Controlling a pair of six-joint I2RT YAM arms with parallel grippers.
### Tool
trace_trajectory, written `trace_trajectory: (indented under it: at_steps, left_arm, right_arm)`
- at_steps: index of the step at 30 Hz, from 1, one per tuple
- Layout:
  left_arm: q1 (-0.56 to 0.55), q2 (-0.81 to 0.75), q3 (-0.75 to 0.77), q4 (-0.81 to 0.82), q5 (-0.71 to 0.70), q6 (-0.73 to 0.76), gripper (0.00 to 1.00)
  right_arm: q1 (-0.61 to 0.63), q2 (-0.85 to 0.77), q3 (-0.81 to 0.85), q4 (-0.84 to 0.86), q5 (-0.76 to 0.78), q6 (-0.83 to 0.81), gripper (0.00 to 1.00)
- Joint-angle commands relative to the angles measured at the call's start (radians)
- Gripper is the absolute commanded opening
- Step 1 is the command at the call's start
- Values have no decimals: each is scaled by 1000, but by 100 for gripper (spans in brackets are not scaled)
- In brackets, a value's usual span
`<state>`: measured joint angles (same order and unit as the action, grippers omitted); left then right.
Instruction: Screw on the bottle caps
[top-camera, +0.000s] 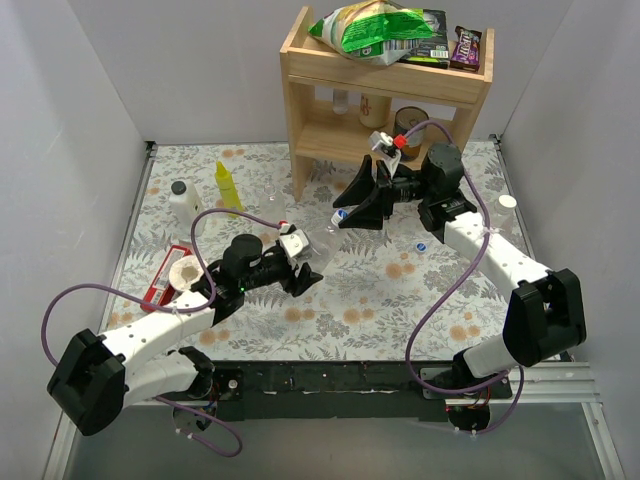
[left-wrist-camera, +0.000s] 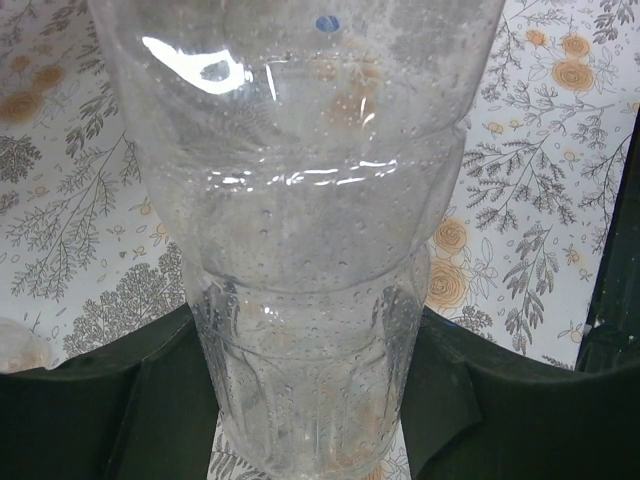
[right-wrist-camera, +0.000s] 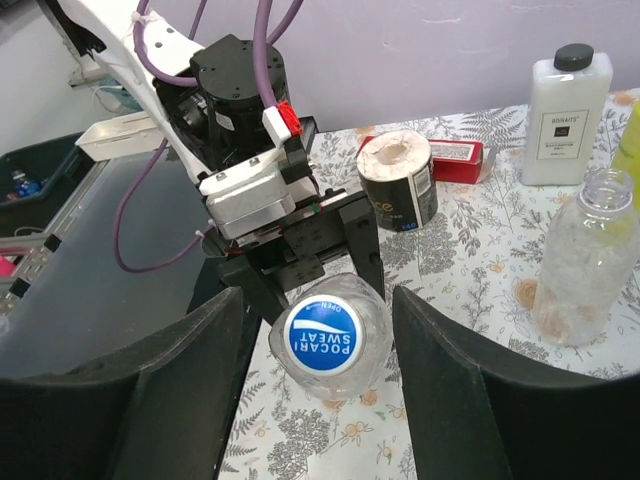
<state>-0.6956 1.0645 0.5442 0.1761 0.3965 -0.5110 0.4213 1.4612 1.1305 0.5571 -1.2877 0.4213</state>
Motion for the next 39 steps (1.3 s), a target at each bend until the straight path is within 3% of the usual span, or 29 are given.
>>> trace_trajectory:
  at_steps: [1, 4, 8, 11, 13, 15, 17, 18, 20, 22, 25, 26, 29, 30, 33, 36, 39]
  left_arm:
    - [4, 2, 46, 45, 11, -3, 0]
    - [4, 6, 43, 57, 11, -3, 0]
    - [4, 12, 45, 62, 13, -1, 0]
    - [4, 26, 49, 59, 18, 5, 0]
    - [4, 35, 54, 56, 18, 9, 0]
    - [-2, 63, 68, 54, -10, 2, 0]
    - [-30, 92, 91, 60, -228, -30, 0]
    - [-66, 101, 94, 84, -316, -41, 0]
    - [-93, 120, 111, 105, -509, -79, 0]
    - [-93, 138, 126, 85, -509, -103, 0]
    - [-88, 106, 102, 74, -415, -104, 0]
    - [-81, 95, 93, 50, -293, -100, 0]
    - [-3, 52, 77, 2, -112, -115, 0]
    - [60, 42, 73, -6, 32, -132, 0]
    - [129, 46, 88, -62, 180, -118, 0]
    - [148, 64, 103, -83, 257, -49, 0]
    - [151, 75, 105, -61, 292, -29, 0]
  right_arm:
    - [4, -10, -14, 29, -10, 5, 68]
    - [4, -12, -14, -12, 2, -33, 67]
    - [4, -2, -8, -22, 28, -33, 52]
    - [5, -4, -9, -17, 76, -26, 48]
    - [14, -9, -9, -37, 145, -42, 41]
    - [26, -18, 17, -172, 280, -90, 31]
    - [59, -39, 72, -342, 463, -188, 25]
    - [72, -44, 89, -464, 648, -191, 21]
    - [102, -33, 124, -552, 782, -141, 11]
    - [126, -24, 149, -606, 821, -116, 13]
    - [120, -33, 146, -577, 734, -183, 43]
    - [105, -42, 144, -568, 688, -211, 57]
    - [8, -79, 106, -443, 461, -289, 69]
    - [-15, -88, 85, -389, 345, -288, 70]
    - [-65, -76, 84, -336, 163, -314, 73]
    - [-65, -33, 107, -268, 29, -267, 72]
    - [-55, -18, 40, -29, 25, -84, 72]
